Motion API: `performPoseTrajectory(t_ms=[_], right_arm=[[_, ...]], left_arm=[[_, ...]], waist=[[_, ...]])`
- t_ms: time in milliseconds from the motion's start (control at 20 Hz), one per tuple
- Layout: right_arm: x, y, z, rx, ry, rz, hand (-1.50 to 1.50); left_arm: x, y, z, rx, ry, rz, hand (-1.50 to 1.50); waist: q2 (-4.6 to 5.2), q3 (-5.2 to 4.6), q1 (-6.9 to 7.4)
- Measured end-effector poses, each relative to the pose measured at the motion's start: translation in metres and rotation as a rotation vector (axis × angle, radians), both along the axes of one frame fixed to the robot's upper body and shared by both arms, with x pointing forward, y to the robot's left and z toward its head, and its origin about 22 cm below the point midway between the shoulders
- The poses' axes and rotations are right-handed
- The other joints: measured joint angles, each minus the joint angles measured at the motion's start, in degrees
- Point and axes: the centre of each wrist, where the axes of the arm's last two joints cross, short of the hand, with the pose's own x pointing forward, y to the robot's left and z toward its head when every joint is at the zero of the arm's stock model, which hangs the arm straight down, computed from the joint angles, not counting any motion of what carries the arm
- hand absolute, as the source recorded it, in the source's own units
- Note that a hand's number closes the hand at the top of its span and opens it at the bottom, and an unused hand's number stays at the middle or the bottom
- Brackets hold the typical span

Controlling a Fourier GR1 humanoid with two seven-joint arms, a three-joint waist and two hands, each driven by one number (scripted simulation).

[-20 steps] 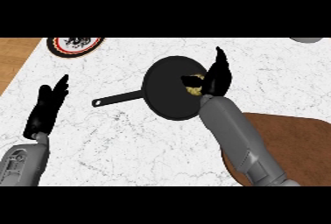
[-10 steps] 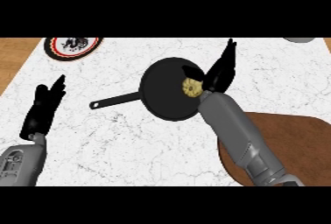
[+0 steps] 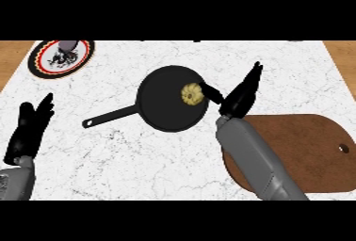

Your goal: Pick the squash from the cutting board and place it in the pan

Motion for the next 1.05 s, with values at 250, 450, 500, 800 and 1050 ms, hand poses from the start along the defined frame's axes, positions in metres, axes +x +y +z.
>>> performPoseTrajectory(t_ms=[250,450,500,800,1050], right_arm=[[-0.042,-0.004,-0.019,0.034,-0.038,0.017,-1.50],[-0.083,-0.017,-0.024,0.057,-0.059,0.030,-1.50],[-0.096,-0.023,-0.026,0.060,-0.061,0.031,-1.50],[-0.171,-0.055,-0.017,0.061,-0.061,0.042,-1.50],[-0.233,-0.078,0.007,0.042,-0.053,0.041,-1.50]], left_arm=[[-0.014,0.007,-0.006,0.006,0.009,0.047,0.00],[-0.017,0.012,-0.008,0.004,0.017,0.070,0.00],[-0.020,0.012,-0.008,0.003,0.016,0.072,0.00],[-0.022,0.016,-0.010,0.006,0.012,0.074,0.00],[-0.020,0.016,-0.003,-0.001,0.007,0.059,0.00]], waist=[[-0.78,-0.08,-2.62],[-0.97,-0.14,-3.81],[-1.00,-0.14,-3.91],[-0.74,-0.17,-4.01],[-0.44,-0.12,-3.21]])
